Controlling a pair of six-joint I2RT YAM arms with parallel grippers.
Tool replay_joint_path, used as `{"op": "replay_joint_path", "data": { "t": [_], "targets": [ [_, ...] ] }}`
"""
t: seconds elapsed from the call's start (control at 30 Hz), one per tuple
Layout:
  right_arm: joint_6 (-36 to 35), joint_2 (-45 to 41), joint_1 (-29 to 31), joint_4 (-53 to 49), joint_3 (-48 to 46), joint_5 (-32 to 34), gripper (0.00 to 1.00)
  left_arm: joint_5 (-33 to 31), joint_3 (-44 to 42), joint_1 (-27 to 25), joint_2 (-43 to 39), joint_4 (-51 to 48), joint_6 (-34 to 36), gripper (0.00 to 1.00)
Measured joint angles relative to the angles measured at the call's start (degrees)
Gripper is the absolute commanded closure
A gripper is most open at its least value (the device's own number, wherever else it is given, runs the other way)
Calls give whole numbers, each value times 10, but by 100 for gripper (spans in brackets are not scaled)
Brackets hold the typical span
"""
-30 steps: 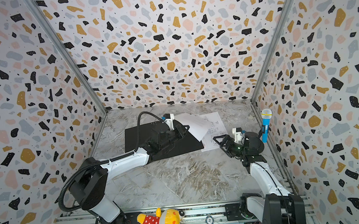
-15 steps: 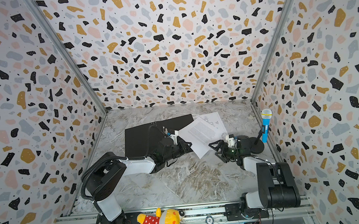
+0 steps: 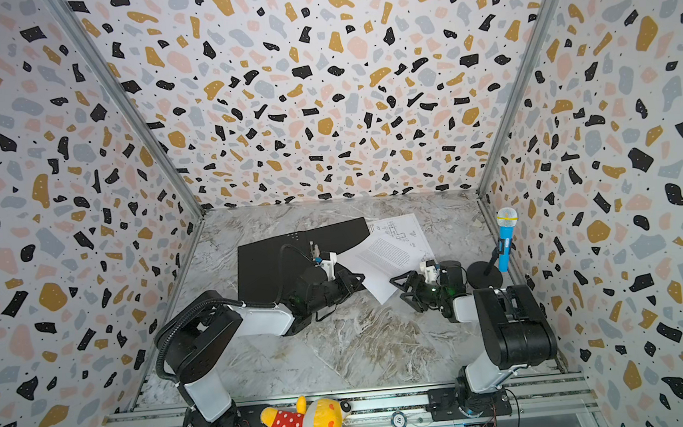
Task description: Put the files into the folder
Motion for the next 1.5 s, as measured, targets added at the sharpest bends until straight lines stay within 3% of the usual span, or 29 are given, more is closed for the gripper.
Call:
{"op": "replay_joint_path", "data": {
  "t": [0.5,0.9,1.3,1.5],
  "targets": [
    [8,63,1,30,73,8,54,1,-27,0,-19,10,-2,95],
    [-7,83,1,29,101,21,59,0,-31,0,-19,21,-17,92],
    [38,108,1,65,102,24,67,-2,-52,-16,-5,52,-42,91],
    [46,111,1,68,113,27,79,-3,-59,-20,-5,55,-43,80]
  ]
}}
